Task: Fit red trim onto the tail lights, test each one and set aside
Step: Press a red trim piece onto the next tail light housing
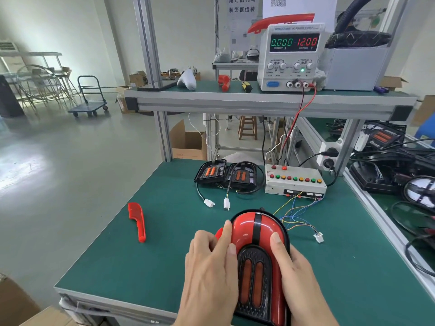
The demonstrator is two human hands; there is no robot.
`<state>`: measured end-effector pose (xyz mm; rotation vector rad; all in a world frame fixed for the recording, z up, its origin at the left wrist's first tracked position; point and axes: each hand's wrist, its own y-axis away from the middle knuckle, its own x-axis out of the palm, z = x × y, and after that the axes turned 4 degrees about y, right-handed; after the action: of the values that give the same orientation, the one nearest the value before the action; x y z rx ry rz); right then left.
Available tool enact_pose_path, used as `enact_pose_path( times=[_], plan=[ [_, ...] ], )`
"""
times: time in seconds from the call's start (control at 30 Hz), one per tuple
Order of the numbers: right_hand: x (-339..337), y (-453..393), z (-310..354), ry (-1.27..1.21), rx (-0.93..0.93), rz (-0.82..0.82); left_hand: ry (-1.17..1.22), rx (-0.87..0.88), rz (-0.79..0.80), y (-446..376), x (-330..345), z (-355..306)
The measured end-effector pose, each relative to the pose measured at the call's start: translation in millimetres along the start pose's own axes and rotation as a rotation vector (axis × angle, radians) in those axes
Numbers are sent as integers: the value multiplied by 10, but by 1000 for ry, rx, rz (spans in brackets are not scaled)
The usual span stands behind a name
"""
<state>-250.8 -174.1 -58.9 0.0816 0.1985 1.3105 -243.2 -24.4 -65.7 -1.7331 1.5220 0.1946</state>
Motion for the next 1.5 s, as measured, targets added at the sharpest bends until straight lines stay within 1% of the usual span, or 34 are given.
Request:
enact_pose_path(
  times=[0.1, 0.17, 0.2, 0.27, 0.3, 0.33, 0.4, 0.5, 0.6, 0.73, 0.8, 0.9, 0.97, 1.03, 1.13, 1.2, 1.27, 1.33, 1.4, 1.5],
  plan=[
    [-24, -25, 6, 4, -8, -21, 291, -126, 72, -58, -49, 76],
    [-40, -33, 14, -2, -9, -4, 515, -273, 90, -115, -106, 84],
    [-46, -35, 19, -15, -1, 11, 653, -372, 134, -150, -145, 92],
    [-62, -42, 24, -45, 21, 46, 895, -541, 314, -221, -216, 113],
    [-71, -47, 27, -68, 32, 66, 970, -582, 415, -248, -241, 117],
    [-73, -49, 31, -85, 39, 82, 1003, -583, 496, -258, -258, 111],
    [-72, -59, 30, -84, 31, 86, 1024, -548, 551, -240, -221, 114],
    [-69, -74, 2, -67, 19, 54, 1060, -555, 517, -189, -121, 129],
    [-70, -111, -37, 14, 0, 15, 1090, -492, 542, -145, -71, 160],
    [-99, -157, -37, 105, -33, -50, 1122, -460, 502, -109, -36, 180],
    [-119, -190, 26, 199, -137, -41, 1112, -449, 500, -104, -27, 176],
    [-186, -313, 208, 434, -303, -6, 1101, -449, 522, -117, -31, 172],
    [-196, -426, 349, 545, -367, 62, 1087, -463, 531, -136, -31, 164],
    [-182, -532, 467, 612, -382, 130, 1080, -474, 532, -160, -28, 150],
    [-160, -664, 541, 605, -359, 203, 1107, -481, 520, -194, -25, 142],
    [-158, -723, 545, 575, -359, 188, 1156, -479, 555, -209, -42, 137],
    [-164, -759, 532, 518, -349, 174, 1204, -449, 624, -209, -71, 143],
    [-172, -782, 519, 476, -332, 187, 1235, -424, 672, -198, -93, 170],
    [-183, -798, 510, 464, -316, 201, 1238, -405, 694, -186, -95, 190],
    [-186, -809, 516, 444, -298, 210, 1254, -427, 697, -191, -86, 159]
  ],
)
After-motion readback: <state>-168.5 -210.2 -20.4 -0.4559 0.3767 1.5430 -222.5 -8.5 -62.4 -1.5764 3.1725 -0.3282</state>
